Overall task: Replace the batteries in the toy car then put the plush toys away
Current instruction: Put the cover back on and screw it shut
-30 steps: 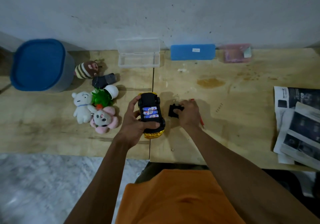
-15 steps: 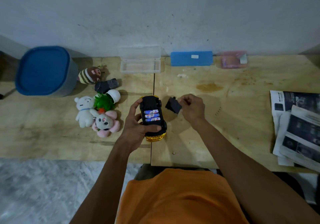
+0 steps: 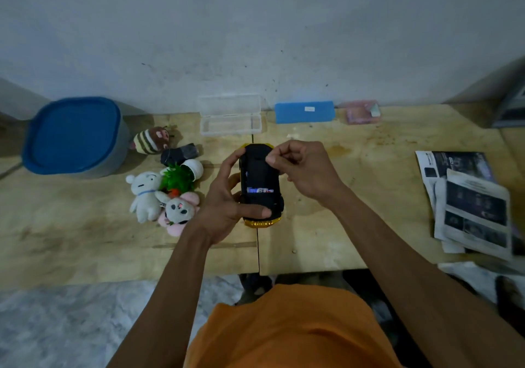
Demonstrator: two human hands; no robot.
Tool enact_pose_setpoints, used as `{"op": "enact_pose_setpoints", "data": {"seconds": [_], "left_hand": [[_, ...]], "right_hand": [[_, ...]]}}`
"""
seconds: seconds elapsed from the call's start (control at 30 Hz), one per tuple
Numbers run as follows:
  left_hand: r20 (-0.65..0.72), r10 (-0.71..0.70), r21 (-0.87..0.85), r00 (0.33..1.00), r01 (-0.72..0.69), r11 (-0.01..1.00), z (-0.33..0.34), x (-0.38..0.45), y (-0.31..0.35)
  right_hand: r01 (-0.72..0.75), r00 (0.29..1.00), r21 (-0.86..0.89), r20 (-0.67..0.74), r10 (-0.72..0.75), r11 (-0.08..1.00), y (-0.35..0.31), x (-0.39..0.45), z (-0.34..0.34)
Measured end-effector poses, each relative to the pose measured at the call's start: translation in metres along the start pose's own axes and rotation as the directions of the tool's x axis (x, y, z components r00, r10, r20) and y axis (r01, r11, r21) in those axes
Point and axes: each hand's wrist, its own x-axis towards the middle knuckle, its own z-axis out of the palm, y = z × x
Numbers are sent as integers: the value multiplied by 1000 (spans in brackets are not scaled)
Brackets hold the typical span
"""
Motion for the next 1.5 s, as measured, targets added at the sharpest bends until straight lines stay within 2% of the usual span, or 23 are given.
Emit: {"op": "enact_pose_setpoints", "data": {"seconds": [0.37,0.73,0.87,1.0,1.2,1.33,1.43,1.5], "left_hand": [[51,24,21,998,-25,999,-3,-7,8],[45,39,14,998,-40,999,0,-4,13],[44,43,9,998,-43,999,0,-2,12],[46,49,-14,998,-48,999,0,0,12],[-43,42,-185,998,-50,981,1,7,12],[-100,28,-199,995,-47,979,2,12,9],[-117,9,-181,993,-30,983,0,15,3],[-131,-7,-156,991,-14,988,0,17,-1]], "right_hand": [[56,998,-59,-15,-57,997,0,-6,9],[208,973,-320,-34,-230,924,1,0,8],[237,959,-477,-26,-283,846,5,1,12],[257,945,-490,-52,-322,833,13,3,15],[380,870,-671,25,-492,637,23,-6,19],[398,846,-734,63,-529,549,28,-6,18],[392,861,-727,74,-504,563,35,-5,19],[361,893,-673,49,-447,646,42,-2,21]]}}
